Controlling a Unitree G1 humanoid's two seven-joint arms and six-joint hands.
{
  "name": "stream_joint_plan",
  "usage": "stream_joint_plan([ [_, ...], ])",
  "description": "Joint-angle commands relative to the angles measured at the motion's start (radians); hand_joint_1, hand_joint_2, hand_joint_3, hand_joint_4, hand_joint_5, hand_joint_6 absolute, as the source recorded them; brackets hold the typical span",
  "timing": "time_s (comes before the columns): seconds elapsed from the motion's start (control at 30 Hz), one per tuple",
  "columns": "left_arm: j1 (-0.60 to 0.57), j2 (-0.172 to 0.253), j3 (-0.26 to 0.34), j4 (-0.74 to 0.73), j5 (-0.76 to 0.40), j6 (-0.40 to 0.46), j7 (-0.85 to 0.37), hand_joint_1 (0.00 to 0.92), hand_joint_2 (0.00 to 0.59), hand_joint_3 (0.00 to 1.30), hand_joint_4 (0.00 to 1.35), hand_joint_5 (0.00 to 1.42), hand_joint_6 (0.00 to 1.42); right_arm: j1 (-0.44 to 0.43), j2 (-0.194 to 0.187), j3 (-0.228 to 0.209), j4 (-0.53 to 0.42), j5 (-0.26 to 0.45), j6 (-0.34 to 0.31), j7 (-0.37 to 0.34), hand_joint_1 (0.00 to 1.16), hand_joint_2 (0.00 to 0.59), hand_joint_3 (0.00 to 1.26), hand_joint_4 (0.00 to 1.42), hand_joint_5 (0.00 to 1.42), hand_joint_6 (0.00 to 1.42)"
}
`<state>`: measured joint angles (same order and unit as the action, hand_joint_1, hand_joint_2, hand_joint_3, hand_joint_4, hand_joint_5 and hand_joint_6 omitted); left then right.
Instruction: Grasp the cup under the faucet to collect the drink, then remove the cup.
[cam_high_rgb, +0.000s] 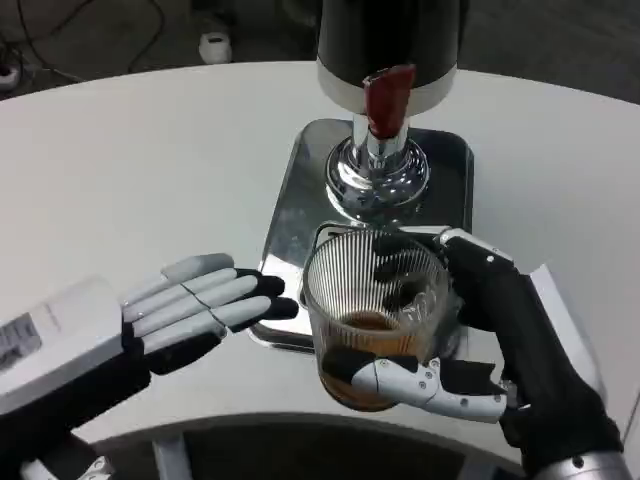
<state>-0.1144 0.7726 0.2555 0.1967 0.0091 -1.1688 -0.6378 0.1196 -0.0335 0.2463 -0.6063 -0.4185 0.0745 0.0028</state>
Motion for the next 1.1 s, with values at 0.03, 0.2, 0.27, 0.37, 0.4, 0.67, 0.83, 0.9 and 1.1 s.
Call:
stream_joint_plan([
  [0.03, 0.034, 0.035, -0.008, 0.008, 0.012, -0.041, 0.031, 0.000, 0.081, 0.11, 0.00, 0.02, 0.00, -0.004, -0.017, -0.033, -0.086, 0.029, 0.027, 0.040, 0.93, 0.081, 0.79, 0.82, 1.04, 1.06],
  [0.2, 0.077, 0.063, -0.004, -0.004, -0.003, -0.082, 0.048, 0.000, 0.081, 0.11, 0.00, 0.01, 0.00, 0.024, -0.034, -0.056, -0.157, 0.043, 0.061, 0.080, 0.93, 0.080, 0.79, 0.82, 1.04, 1.07],
  [0.27, 0.094, 0.076, -0.004, -0.008, -0.006, -0.097, 0.055, 0.000, 0.081, 0.11, 0.00, 0.01, 0.00, 0.042, -0.044, -0.063, -0.187, 0.050, 0.073, 0.096, 0.93, 0.080, 0.79, 0.82, 1.04, 1.07],
  [0.37, 0.116, 0.094, -0.005, -0.013, -0.010, -0.116, 0.064, 0.000, 0.081, 0.11, 0.00, 0.00, 0.00, 0.058, -0.057, -0.072, -0.218, 0.060, 0.088, 0.115, 0.93, 0.079, 0.79, 0.82, 1.04, 1.08],
  [0.4, 0.125, 0.100, -0.006, -0.016, -0.011, -0.121, 0.067, 0.000, 0.081, 0.10, 0.00, 0.00, 0.00, 0.063, -0.063, -0.077, -0.230, 0.063, 0.095, 0.124, 0.93, 0.079, 0.79, 0.82, 1.04, 1.08],
  [0.67, 0.185, 0.114, -0.002, -0.076, -0.005, -0.131, 0.094, 0.000, 0.081, 0.11, 0.00, 0.00, 0.00, 0.067, -0.088, -0.101, -0.287, 0.091, 0.136, 0.169, 0.93, 0.079, 0.79, 0.82, 1.04, 1.08],
  [0.83, 0.198, 0.117, 0.011, -0.101, 0.010, -0.129, 0.105, 0.000, 0.081, 0.11, 0.00, 0.00, 0.00, 0.060, -0.093, -0.105, -0.300, 0.100, 0.151, 0.181, 0.93, 0.082, 0.79, 0.83, 1.04, 1.08],
  [0.9, 0.200, 0.118, 0.013, -0.107, 0.014, -0.127, 0.108, 0.000, 0.081, 0.11, 0.00, 0.00, 0.00, 0.059, -0.094, -0.106, -0.304, 0.103, 0.156, 0.183, 0.93, 0.079, 0.79, 0.82, 1.04, 1.08],
  [1.1, 0.208, 0.120, 0.023, -0.121, 0.016, -0.115, 0.114, 0.000, 0.081, 0.11, 0.00, 0.00, 0.00, 0.058, -0.098, -0.109, -0.312, 0.108, 0.166, 0.190, 0.92, 0.084, 0.80, 0.83, 1.04, 1.09],
])
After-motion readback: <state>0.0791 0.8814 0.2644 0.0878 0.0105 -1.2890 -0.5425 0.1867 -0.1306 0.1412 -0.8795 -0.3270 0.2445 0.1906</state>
